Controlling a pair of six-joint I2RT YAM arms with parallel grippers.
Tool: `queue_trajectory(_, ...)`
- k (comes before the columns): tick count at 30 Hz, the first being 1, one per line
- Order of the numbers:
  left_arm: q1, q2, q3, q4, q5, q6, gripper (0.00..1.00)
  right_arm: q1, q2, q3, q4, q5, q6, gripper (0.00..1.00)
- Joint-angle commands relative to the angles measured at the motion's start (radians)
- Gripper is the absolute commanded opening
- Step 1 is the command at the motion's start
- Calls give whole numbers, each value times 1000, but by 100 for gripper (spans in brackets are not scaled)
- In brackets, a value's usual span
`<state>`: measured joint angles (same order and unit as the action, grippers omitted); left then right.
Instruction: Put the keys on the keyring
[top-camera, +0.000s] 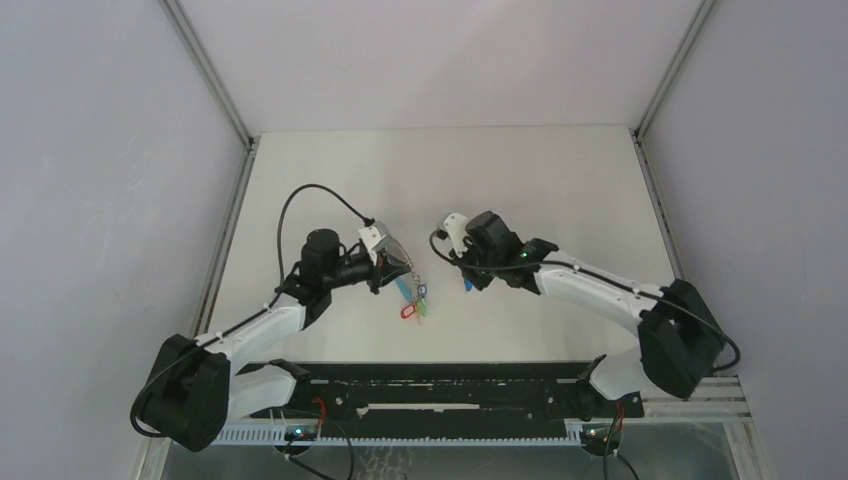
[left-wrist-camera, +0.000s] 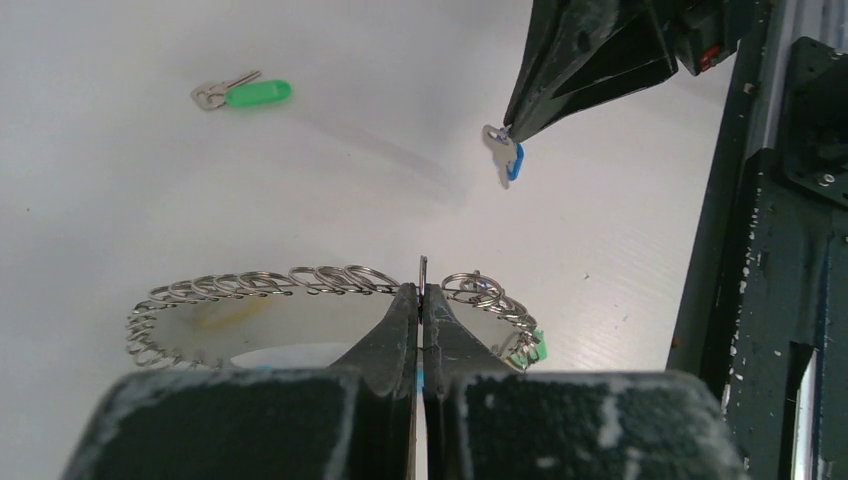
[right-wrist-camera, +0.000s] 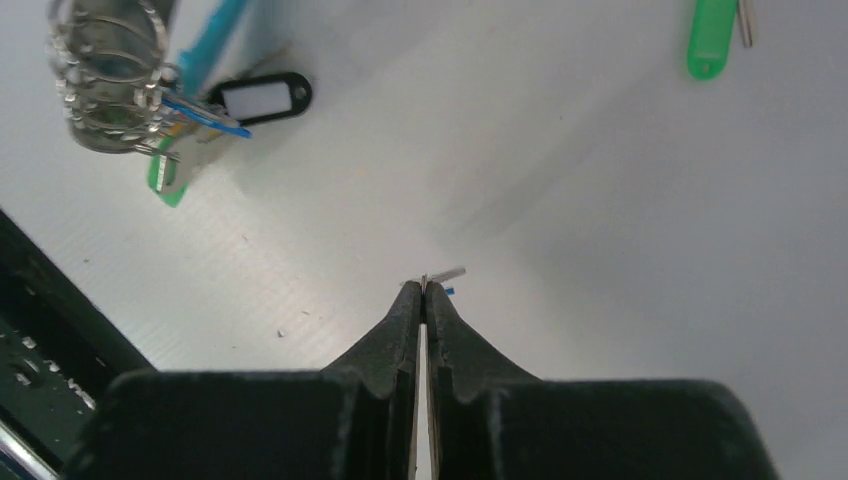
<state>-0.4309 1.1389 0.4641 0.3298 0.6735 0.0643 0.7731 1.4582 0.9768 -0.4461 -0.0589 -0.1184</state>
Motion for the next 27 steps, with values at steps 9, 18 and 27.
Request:
queue_trajectory(9, -39, -140, -11, 23, 94, 49, 0, -75, -377, -366, 685, -316, -68, 0)
queue_trajectory(18, -84, -164, 3, -45, 120, 120, 0, -131, -371, -369, 763, -538, -82, 0)
queue_trajectory(27, -95, -111, 20, -73, 159, 164, 0, -193, -320, -353, 777, -775, -67, 0)
